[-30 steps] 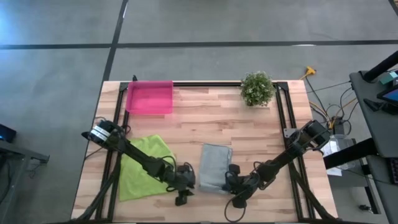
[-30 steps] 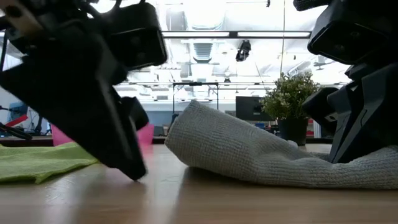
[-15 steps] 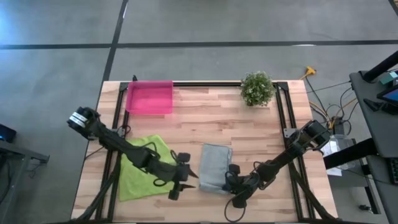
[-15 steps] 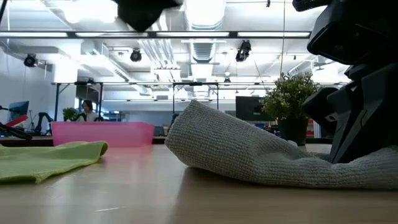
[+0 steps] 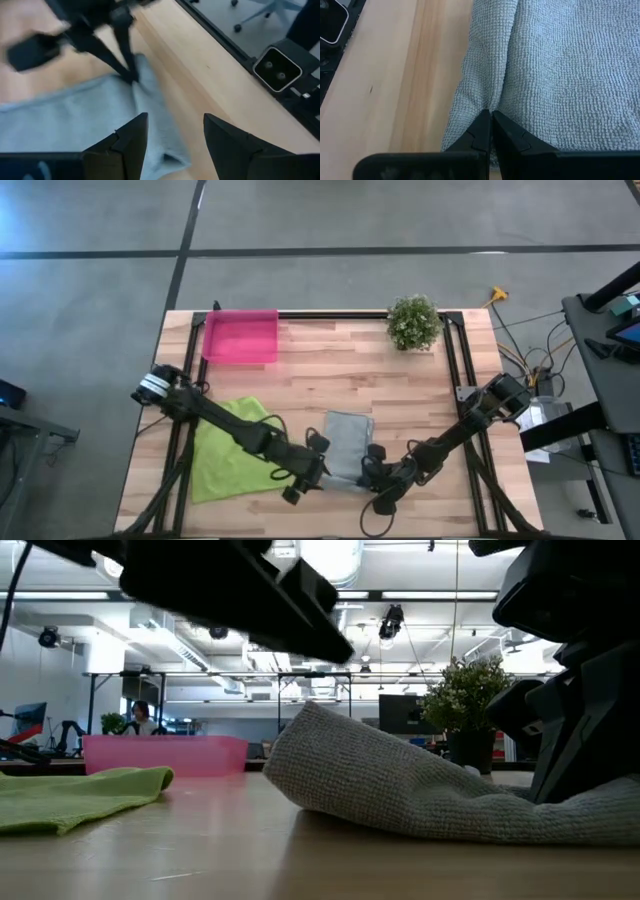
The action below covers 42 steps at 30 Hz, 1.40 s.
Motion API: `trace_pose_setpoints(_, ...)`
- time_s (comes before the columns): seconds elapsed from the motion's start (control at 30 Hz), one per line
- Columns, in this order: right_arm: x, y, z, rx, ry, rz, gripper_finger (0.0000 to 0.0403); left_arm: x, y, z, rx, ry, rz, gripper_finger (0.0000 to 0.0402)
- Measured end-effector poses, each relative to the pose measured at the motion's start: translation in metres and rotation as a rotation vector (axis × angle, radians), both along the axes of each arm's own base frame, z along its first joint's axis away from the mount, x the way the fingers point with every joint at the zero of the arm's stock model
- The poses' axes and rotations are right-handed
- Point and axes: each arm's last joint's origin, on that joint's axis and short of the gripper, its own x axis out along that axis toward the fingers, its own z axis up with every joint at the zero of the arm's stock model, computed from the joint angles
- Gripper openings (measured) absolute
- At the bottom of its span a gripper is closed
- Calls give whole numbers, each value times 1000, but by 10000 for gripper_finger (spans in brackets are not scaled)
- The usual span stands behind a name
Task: Roll microfiber towels into tight, uniform cylinder then place into a basket
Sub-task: Roll the blue microfiber cloth
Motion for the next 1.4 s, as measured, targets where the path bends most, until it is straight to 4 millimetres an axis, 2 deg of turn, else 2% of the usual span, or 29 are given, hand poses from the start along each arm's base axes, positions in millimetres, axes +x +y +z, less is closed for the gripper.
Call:
trace_pose_setpoints(0.17,1,1,1,3,-1,1,13,16,-10,-13,-27,44,7,176)
trace_pose_setpoints(0.37,1,1,1,2,-1,0,13,24,-5,-15,26,72,127,176)
trace_pose_setpoints(0.7,1,0,1,0,-3,-3,13,20,-5,-20,6,135,74,176)
trace_pose_setpoints(1.4,1,0,1,-3,-8,-8,13,15,-2,-29,-12,196,118,176)
